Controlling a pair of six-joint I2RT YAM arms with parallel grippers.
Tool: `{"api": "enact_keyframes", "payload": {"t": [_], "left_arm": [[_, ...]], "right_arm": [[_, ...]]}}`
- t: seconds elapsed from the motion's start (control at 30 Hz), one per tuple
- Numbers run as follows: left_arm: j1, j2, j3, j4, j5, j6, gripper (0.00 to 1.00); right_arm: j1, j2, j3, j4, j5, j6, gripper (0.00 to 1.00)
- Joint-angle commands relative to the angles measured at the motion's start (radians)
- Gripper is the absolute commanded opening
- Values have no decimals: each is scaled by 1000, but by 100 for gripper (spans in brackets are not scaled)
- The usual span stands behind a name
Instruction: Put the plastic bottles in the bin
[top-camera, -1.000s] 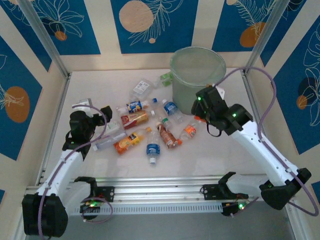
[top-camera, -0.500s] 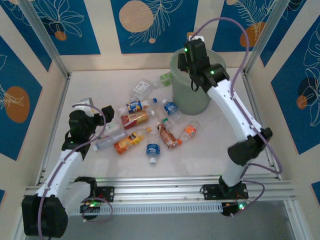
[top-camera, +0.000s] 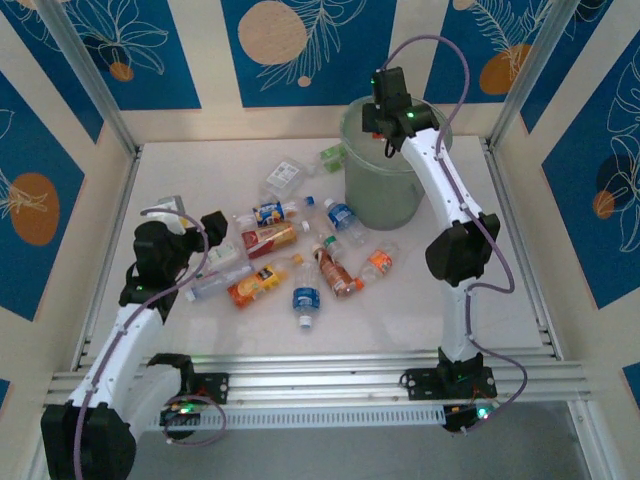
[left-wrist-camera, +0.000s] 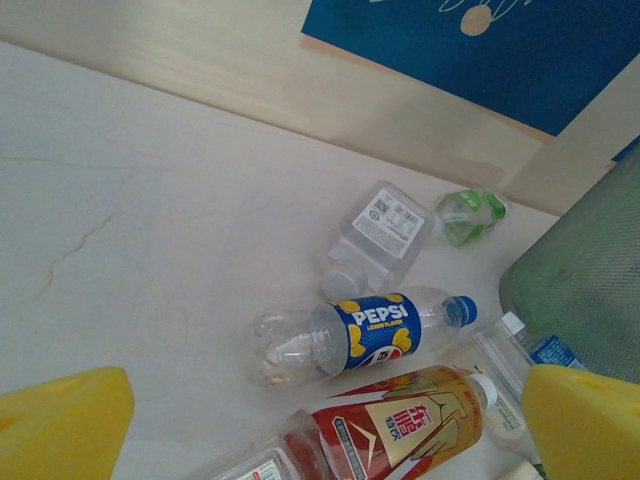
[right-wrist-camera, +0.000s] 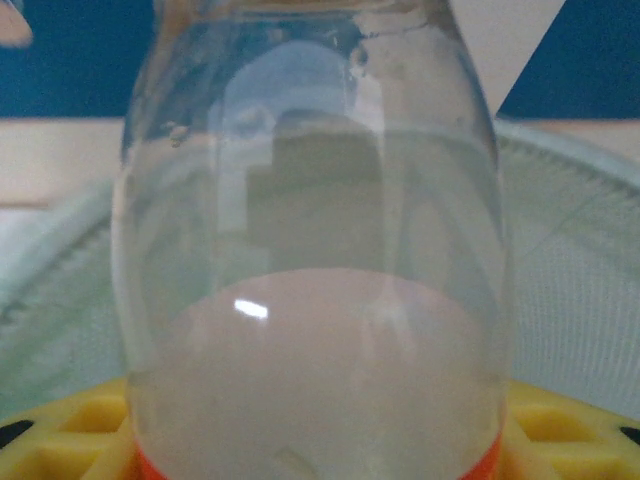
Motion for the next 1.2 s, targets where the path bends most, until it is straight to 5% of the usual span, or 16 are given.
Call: {"api": "enact_keyframes", "payload": {"t": [0.0, 0.3, 0.67, 1.17], "left_arm": [[-7, -4, 37, -24, 10, -6, 99], [-6, 18, 53, -48, -7, 2, 100], [-6, 32, 87, -100, -24, 6, 99], [-7, 30, 159, -201, -104, 25, 99]], "right_arm": [[-13, -14, -29, -43, -108, -9, 45], [-47, -5, -99, -106, -240, -67, 49], [-60, 72, -67, -149, -255, -111, 71], [-57, 114, 81, -220, -256, -119, 70]]}}
